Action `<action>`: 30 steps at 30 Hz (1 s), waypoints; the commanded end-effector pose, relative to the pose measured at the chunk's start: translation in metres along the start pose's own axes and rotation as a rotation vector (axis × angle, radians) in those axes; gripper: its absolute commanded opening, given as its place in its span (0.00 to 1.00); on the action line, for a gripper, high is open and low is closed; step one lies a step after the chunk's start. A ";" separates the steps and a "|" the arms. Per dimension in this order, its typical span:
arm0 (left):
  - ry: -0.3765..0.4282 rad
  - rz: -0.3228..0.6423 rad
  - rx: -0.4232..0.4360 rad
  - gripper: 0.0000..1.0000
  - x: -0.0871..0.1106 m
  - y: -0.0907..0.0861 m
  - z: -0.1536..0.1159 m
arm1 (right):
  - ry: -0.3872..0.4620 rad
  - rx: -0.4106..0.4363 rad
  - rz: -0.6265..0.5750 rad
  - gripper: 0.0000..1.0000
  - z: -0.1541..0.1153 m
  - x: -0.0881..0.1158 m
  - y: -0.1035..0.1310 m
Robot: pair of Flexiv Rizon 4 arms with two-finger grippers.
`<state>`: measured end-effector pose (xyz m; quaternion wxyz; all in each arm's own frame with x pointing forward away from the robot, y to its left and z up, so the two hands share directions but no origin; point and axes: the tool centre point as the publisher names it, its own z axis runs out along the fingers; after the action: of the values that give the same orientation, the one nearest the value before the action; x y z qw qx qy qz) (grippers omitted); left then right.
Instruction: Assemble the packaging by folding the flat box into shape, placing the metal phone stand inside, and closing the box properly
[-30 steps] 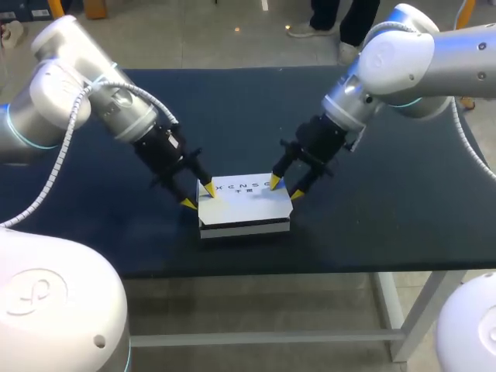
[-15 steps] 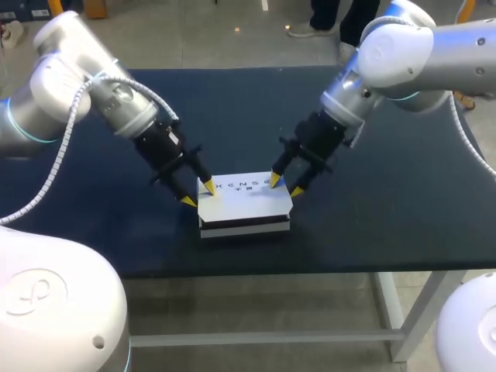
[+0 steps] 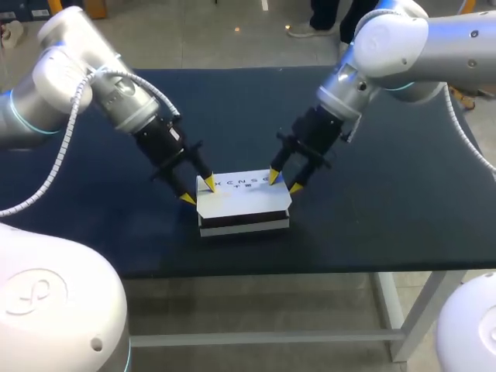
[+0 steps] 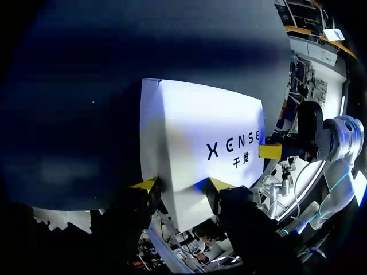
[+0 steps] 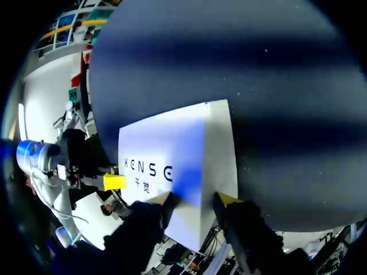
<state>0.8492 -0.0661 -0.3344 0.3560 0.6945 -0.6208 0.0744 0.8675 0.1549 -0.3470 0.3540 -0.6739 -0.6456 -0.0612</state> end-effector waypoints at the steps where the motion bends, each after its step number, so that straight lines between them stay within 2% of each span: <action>1: -0.009 -0.005 -0.013 0.54 0.006 -0.004 0.000 | -0.007 0.019 0.002 0.50 0.000 0.006 0.004; 16: -0.014 -0.026 -0.036 0.51 0.007 -0.005 -0.002 | -0.007 0.048 0.013 0.51 -0.004 0.001 0.005; 30: -0.028 -0.042 -0.067 0.49 0.012 -0.005 -0.004 | -0.019 0.061 0.012 0.50 -0.008 0.008 0.002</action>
<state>0.8529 -0.0692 -0.3280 0.3709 0.6972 -0.6120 0.0432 0.8714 0.1517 -0.3400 0.3675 -0.6689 -0.6451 -0.0376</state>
